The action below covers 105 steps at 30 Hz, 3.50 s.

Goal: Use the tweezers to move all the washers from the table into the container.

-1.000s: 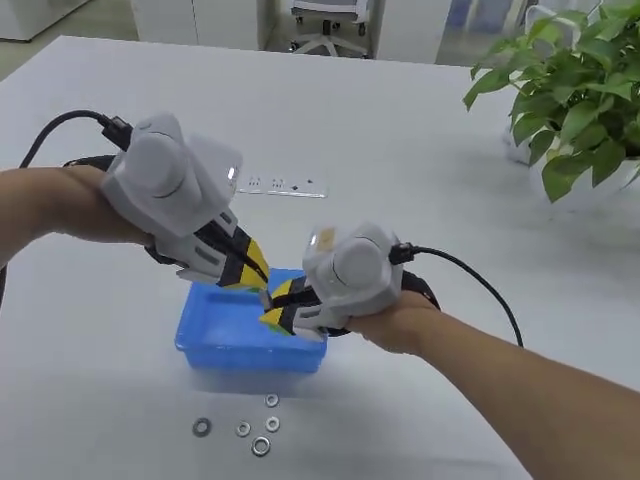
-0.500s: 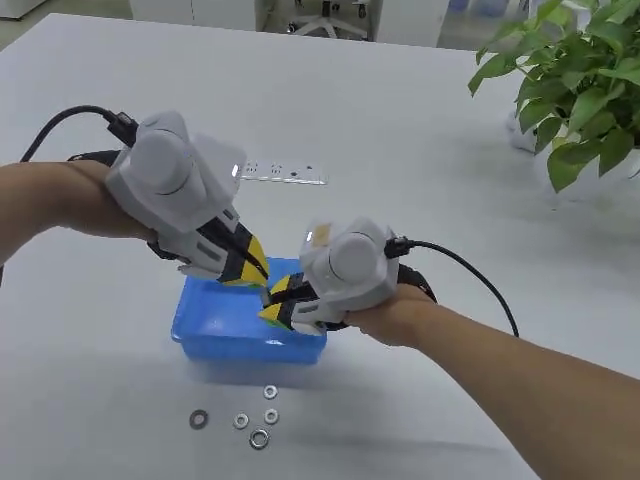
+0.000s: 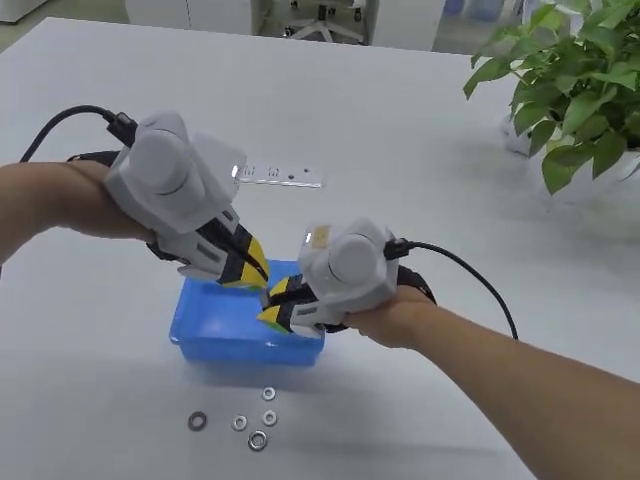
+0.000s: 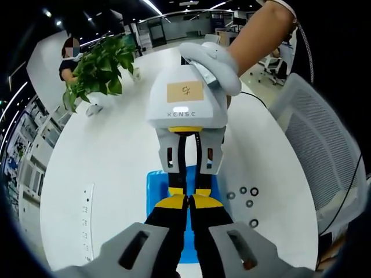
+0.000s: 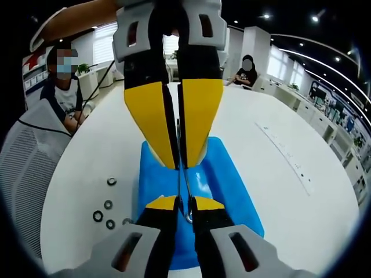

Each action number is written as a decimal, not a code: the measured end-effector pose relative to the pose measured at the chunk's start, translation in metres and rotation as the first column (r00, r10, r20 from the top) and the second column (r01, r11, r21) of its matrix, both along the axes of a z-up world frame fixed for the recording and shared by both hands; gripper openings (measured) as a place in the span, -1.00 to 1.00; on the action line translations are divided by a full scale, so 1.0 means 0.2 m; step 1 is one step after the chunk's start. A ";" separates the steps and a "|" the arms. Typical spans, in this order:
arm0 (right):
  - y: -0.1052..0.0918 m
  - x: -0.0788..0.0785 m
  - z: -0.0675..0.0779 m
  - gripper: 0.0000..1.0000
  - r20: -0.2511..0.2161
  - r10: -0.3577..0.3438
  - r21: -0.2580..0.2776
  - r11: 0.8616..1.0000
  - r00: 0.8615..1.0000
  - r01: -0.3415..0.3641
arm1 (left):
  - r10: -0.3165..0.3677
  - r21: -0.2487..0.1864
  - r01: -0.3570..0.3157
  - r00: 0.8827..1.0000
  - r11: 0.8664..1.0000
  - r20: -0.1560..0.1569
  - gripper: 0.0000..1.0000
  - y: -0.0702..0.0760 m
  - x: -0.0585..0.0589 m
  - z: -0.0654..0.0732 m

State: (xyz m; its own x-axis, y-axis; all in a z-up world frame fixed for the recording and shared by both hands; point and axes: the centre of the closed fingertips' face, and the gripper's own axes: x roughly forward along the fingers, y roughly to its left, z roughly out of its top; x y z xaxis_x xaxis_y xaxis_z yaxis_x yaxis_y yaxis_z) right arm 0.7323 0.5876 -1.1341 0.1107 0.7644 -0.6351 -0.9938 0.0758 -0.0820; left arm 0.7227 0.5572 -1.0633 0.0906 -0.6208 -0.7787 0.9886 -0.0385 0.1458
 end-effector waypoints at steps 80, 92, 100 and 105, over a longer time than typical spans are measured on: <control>-0.05 -0.58 0.04 -0.76 0.011 0.026 0.041 0.999 1.000 -0.027 | -0.002 0.016 0.003 0.999 1.000 -0.048 -0.89 -0.06 -0.57 0.02; -0.06 -0.64 -0.02 -0.75 -0.009 0.039 0.024 0.999 0.999 -0.039 | 0.005 0.028 -0.003 0.997 1.000 -0.073 -0.89 -0.05 -0.63 -0.04; -0.05 -0.66 -0.05 -0.73 -0.017 0.045 0.016 0.999 0.999 -0.045 | 0.008 0.031 -0.006 0.996 0.999 -0.086 -0.89 -0.04 -0.64 -0.08; -0.05 -0.67 -0.07 -0.73 -0.025 0.049 0.013 0.999 0.998 -0.048 | 0.007 0.035 -0.004 0.996 0.999 -0.092 -0.89 -0.04 -0.65 -0.10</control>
State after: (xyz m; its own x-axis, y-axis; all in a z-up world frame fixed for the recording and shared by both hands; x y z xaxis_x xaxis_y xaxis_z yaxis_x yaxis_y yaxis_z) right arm 0.5978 0.5779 -1.1480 0.0572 0.7763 -0.6277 -0.9980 0.0283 -0.0559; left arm 0.5923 0.5488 -1.0823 0.0210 -0.5930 -0.8049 0.9979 -0.0365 0.0529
